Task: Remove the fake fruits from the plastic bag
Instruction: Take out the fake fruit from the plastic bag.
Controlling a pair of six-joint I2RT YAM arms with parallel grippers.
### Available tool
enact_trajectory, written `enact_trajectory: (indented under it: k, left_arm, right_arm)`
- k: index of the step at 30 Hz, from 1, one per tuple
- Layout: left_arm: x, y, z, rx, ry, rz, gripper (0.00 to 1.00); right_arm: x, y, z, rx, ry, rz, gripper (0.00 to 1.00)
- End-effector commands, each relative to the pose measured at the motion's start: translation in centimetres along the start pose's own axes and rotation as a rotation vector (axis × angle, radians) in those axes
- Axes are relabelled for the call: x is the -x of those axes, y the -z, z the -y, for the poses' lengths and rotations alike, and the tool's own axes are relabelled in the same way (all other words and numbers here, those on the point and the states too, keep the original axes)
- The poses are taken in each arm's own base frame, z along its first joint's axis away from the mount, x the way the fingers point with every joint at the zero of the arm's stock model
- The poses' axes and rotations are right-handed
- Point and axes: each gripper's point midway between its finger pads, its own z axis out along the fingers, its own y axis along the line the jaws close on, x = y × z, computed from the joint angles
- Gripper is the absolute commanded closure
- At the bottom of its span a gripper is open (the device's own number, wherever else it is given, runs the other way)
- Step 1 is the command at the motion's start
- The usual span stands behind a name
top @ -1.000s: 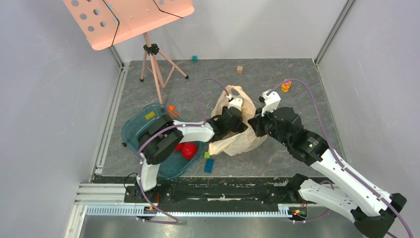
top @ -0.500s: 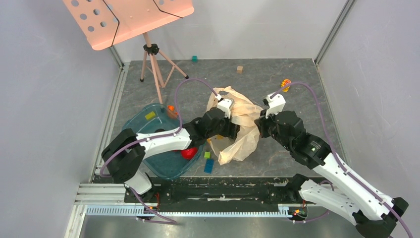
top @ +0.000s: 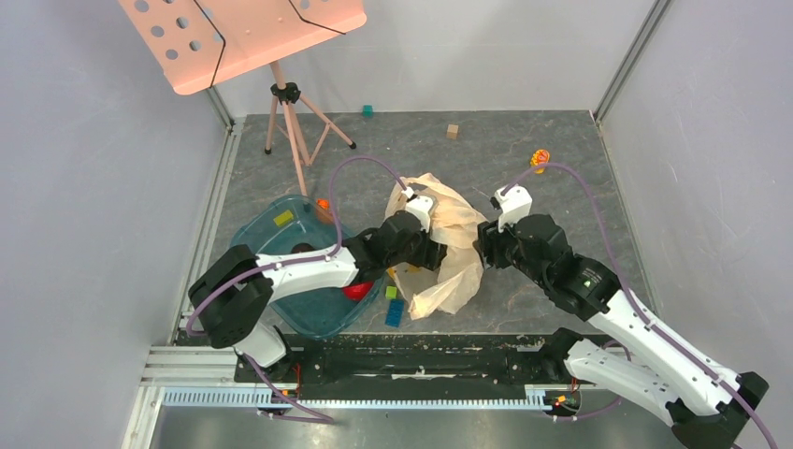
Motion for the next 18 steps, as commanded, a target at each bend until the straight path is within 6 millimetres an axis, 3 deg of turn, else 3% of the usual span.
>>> enact_trajectory:
  k: [1, 5, 8, 11, 18]
  left_arm:
    - [0.7, -0.6, -0.8, 0.089, 0.018, 0.050, 0.51]
    - [0.1, -1.1, -0.8, 0.115, -0.005, 0.022, 0.51]
    - [-0.2, -1.1, -1.2, 0.147, 0.002, 0.001, 0.52]
    - [-0.5, -0.6, -2.1, 0.210, -0.001, -0.036, 0.51]
    - [-0.7, 1.1, -2.1, 0.211, 0.003, -0.067, 0.51]
  right_arm:
    - [2.5, 1.5, -1.3, 0.086, 0.005, 0.082, 0.38]
    - [5.8, 3.6, -3.8, 0.243, -0.005, 0.184, 0.24]
    - [6.4, 4.5, -6.8, 0.411, -0.009, 0.188, 0.19]
    - [5.2, 3.4, -8.0, 0.462, -0.048, 0.136, 0.17]
    - [-0.2, -2.4, -5.3, 0.229, -0.174, 0.019, 0.11]
